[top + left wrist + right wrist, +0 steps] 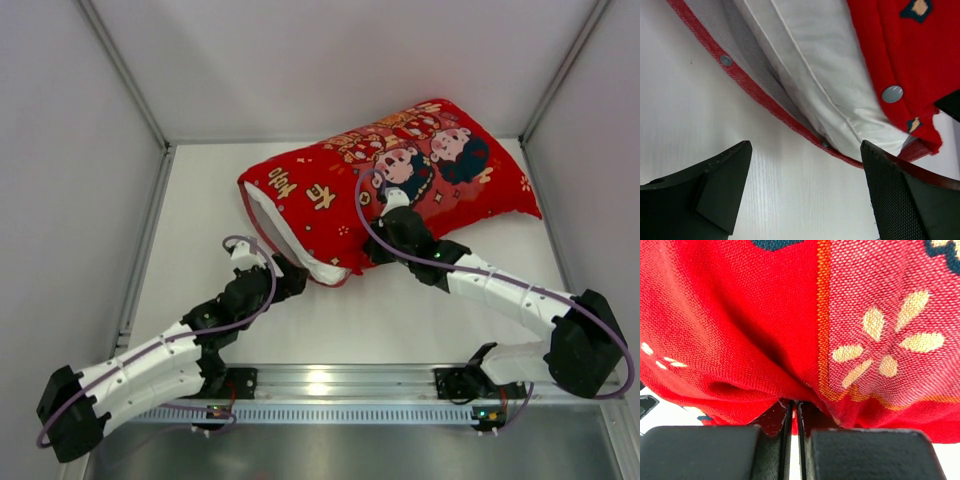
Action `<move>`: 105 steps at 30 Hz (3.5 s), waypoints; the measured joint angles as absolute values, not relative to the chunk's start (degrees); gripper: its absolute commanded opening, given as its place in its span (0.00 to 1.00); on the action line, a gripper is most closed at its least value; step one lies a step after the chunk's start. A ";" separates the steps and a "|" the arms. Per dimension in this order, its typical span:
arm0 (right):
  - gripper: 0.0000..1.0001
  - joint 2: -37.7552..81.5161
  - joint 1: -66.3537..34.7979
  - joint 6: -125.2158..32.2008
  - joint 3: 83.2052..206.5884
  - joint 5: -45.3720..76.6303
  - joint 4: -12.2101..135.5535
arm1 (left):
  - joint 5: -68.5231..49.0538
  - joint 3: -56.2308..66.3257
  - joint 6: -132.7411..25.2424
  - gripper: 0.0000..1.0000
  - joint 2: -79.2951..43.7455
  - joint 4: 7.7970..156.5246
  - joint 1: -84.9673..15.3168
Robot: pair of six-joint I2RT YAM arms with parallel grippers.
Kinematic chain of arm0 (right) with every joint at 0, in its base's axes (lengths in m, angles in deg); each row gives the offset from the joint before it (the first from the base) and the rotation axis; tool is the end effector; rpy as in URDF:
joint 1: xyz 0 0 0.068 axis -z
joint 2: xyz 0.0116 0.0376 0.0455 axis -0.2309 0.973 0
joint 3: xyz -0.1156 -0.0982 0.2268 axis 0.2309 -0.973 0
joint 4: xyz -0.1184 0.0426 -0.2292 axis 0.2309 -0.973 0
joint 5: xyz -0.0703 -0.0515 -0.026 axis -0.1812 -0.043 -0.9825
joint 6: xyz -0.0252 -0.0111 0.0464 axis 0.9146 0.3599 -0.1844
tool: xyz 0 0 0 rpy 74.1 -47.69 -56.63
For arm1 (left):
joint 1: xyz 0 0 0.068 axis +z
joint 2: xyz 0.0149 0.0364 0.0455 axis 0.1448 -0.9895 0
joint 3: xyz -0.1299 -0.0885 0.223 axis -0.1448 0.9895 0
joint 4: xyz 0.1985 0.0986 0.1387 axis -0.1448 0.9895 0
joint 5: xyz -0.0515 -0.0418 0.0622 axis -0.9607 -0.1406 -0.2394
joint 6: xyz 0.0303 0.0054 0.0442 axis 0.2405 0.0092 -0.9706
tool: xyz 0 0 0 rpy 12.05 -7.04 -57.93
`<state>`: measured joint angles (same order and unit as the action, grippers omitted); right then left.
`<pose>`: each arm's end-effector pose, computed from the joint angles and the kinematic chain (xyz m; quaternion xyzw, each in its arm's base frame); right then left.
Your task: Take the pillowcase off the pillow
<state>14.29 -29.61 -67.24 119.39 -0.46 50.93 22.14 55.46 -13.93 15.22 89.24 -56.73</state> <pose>0.2111 0.1893 0.2624 -0.0846 0.8800 0.2139 0.4156 0.1246 -0.1189 0.2152 -0.1306 0.8253 -0.2873 0.4683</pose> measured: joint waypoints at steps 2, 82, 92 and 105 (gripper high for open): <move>0.00 14.29 -29.59 -67.29 119.39 -0.15 50.96 | 22.14 56.38 -13.30 0.93 15.20 86.29 -56.73; 0.51 -2.56 -38.48 -67.11 104.24 -1.99 55.98 | 7.96 28.51 -34.11 0.00 -14.75 85.63 -54.52; 0.77 -0.24 -50.70 -64.86 115.74 -12.15 53.80 | 4.42 31.74 -38.13 0.00 -7.67 86.05 -54.50; 0.35 12.52 -50.99 -64.64 117.01 -22.64 55.22 | 4.59 32.86 -40.23 0.00 -3.93 89.02 -54.43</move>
